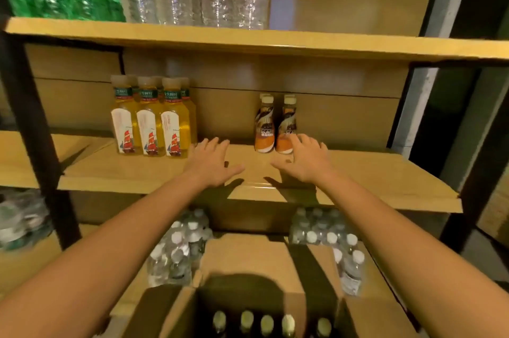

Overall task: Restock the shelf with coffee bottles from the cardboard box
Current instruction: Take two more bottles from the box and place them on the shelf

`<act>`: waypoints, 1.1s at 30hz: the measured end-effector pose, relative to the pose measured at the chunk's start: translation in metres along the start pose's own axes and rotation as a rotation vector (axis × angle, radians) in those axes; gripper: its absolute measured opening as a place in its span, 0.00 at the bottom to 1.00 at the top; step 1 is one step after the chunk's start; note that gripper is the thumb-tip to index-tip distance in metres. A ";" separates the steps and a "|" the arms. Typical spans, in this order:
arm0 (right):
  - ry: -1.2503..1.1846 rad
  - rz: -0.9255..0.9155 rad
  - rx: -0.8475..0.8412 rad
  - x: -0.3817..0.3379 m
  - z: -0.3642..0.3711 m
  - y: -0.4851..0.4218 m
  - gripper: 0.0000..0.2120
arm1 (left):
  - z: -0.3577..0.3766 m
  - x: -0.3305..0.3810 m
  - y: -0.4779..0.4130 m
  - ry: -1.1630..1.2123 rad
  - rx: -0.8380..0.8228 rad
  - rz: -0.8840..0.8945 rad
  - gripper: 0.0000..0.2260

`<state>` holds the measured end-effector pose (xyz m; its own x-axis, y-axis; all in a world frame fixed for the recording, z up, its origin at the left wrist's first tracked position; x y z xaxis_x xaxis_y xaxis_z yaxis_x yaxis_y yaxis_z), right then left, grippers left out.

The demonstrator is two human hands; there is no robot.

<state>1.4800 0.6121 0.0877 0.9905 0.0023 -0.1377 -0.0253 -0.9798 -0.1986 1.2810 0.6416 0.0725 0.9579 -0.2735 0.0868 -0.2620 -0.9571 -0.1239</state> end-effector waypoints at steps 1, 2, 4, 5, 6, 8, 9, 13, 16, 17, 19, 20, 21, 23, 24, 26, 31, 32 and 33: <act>-0.008 -0.018 0.003 -0.007 0.005 0.011 0.36 | 0.003 -0.003 0.013 -0.008 0.004 0.014 0.36; -0.022 -0.035 0.006 -0.014 0.012 0.021 0.36 | 0.007 -0.007 0.027 -0.009 0.009 0.032 0.36; -0.041 -0.064 0.009 -0.028 0.026 0.045 0.35 | 0.017 -0.013 0.054 0.025 0.000 0.070 0.36; -0.047 -0.075 0.007 -0.036 0.035 0.057 0.34 | 0.023 -0.017 0.067 0.046 -0.010 0.089 0.36; -0.056 -0.086 0.010 -0.043 0.044 0.070 0.34 | 0.033 -0.021 0.080 0.067 -0.016 0.110 0.36; -0.069 -0.103 0.039 -0.058 0.063 0.095 0.34 | 0.052 -0.028 0.105 0.118 0.003 0.156 0.36; -0.078 -0.104 0.050 -0.066 0.073 0.107 0.33 | 0.062 -0.032 0.116 0.147 0.007 0.164 0.36; -0.113 -0.097 0.002 -0.089 0.125 0.149 0.32 | 0.115 -0.044 0.148 0.248 -0.135 0.143 0.35; -0.118 -0.037 -0.067 -0.091 0.167 0.173 0.31 | 0.149 -0.044 0.171 0.270 -0.095 0.201 0.35; -0.127 -0.007 -0.101 -0.090 0.181 0.180 0.31 | 0.158 -0.044 0.179 0.273 -0.074 0.225 0.34; -0.158 0.053 -0.184 -0.084 0.210 0.190 0.30 | 0.180 -0.042 0.190 0.244 -0.140 0.226 0.29; -0.164 0.080 -0.230 -0.080 0.224 0.194 0.30 | 0.196 -0.042 0.191 0.249 -0.193 0.218 0.27; -0.164 0.102 -0.278 -0.075 0.240 0.197 0.30 | 0.213 -0.040 0.190 0.288 -0.260 0.200 0.28; -0.180 0.148 -0.351 -0.066 0.268 0.201 0.29 | 0.248 -0.036 0.186 0.403 -0.404 0.139 0.31; -0.202 0.177 -0.382 -0.062 0.282 0.202 0.28 | 0.263 -0.033 0.185 0.432 -0.449 0.116 0.33; -0.272 0.243 -0.451 -0.055 0.309 0.203 0.29 | 0.293 -0.029 0.182 0.478 -0.518 0.056 0.36; -0.640 0.423 -0.551 -0.044 0.375 0.194 0.29 | 0.358 -0.032 0.167 0.675 -0.641 -0.211 0.38; -0.712 0.456 -0.550 -0.042 0.385 0.190 0.29 | 0.370 -0.033 0.162 0.732 -0.638 -0.271 0.39; -0.761 0.477 -0.546 -0.041 0.393 0.184 0.29 | 0.383 -0.035 0.156 0.782 -0.612 -0.320 0.39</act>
<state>1.3813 0.5101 -0.3243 0.5427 -0.4678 -0.6977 -0.1385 -0.8690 0.4750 1.2519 0.5390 -0.3287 0.7070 0.2249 0.6705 -0.2328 -0.8212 0.5210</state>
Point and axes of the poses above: each hand's wrist, its own y-axis away from the middle knuckle, its own z-axis out of the palm, x = y × z, the point moved 2 cm from there along -y, towards the middle knuckle, and after that the axes turned 9 degrees about -x, right-handed, at the moved point
